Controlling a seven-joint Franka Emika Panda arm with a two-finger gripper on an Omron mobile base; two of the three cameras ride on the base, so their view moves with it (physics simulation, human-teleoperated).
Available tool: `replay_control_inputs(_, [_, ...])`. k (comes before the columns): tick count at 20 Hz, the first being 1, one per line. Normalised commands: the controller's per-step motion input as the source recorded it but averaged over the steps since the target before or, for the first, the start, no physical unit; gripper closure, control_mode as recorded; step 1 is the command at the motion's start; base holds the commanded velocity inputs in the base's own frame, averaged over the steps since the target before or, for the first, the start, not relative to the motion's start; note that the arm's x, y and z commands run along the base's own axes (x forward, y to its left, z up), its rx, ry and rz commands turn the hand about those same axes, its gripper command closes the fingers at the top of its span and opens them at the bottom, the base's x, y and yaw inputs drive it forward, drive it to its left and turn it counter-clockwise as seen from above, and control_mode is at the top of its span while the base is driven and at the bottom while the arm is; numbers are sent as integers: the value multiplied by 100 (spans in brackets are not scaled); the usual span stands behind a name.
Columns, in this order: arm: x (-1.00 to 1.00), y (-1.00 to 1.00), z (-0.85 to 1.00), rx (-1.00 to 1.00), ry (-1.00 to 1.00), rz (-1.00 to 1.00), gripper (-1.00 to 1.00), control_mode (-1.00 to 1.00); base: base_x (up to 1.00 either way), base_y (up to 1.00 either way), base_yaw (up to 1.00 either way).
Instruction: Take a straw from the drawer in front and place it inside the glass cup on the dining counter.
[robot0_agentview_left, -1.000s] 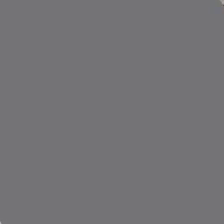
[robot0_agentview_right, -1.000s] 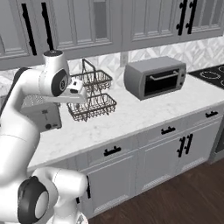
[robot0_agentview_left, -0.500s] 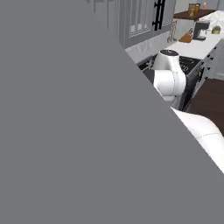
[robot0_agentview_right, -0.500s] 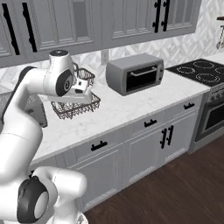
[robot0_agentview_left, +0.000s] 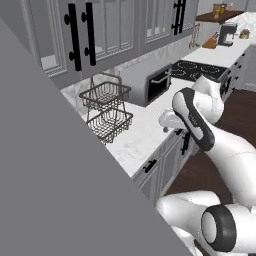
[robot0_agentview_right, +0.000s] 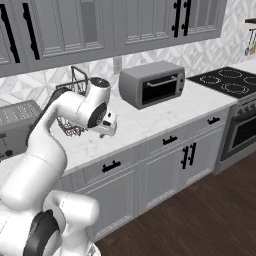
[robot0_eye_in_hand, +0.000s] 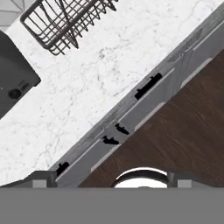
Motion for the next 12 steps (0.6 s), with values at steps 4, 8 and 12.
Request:
replay_control_inputs(4, [14, -84, -100, 69, -1, 9, -100, -100, 0, 0, 0])
replay_control_inputs(8, [1, -73, -100, 59, 3, 3, -100, -100, 0, 0, 0])
replay_control_inputs(12, [29, -32, -100, 53, 9, 0, -100, -100, 0, 0, 0])
